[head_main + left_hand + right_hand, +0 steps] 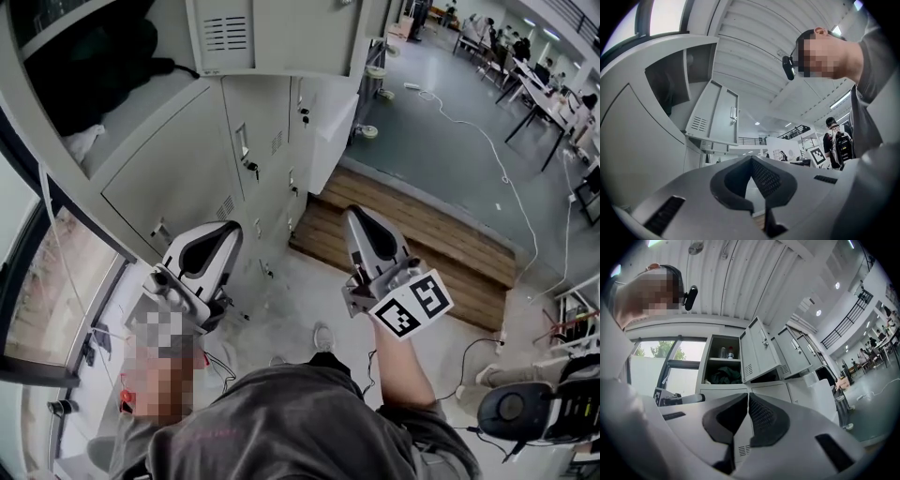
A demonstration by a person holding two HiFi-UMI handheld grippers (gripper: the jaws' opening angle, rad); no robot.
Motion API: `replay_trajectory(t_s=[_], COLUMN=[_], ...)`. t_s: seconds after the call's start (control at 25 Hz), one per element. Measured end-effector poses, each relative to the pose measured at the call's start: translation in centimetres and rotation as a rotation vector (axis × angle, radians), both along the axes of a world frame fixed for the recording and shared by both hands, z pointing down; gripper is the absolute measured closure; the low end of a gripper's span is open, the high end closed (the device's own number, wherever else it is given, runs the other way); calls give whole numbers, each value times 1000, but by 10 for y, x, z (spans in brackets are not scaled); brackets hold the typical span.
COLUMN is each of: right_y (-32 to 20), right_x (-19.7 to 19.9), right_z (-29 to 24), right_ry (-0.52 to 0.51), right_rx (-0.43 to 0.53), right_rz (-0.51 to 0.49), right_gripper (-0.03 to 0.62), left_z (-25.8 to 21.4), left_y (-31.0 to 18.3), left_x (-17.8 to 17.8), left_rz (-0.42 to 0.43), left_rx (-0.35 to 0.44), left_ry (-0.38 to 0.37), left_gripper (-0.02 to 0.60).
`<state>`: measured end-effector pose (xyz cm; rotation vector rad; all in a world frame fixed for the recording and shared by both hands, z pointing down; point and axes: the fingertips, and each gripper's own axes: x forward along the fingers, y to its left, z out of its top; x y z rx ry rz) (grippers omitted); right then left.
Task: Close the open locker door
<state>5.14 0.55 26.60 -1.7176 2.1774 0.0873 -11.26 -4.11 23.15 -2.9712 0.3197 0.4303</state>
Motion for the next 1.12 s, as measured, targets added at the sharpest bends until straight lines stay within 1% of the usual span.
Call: replay_trajectory(t_s=[0.36,0.84,1.12], right_y=[-51,-100,-124], right_x=[38,91,112], right_z=[-24,-55,-76], right_ry=[20,33,40], right_rx=[60,137,179], right_rz=[-109,-261,-339], right_gripper=[569,568,568], left_z=[-9,-28,-36], left_y=[-31,-58,-68], left_x=[32,88,111], left_rz=[-120,-282,-364], left_rx=[26,76,83], left_ry=[-6,-9,-20], left_gripper=[566,566,566])
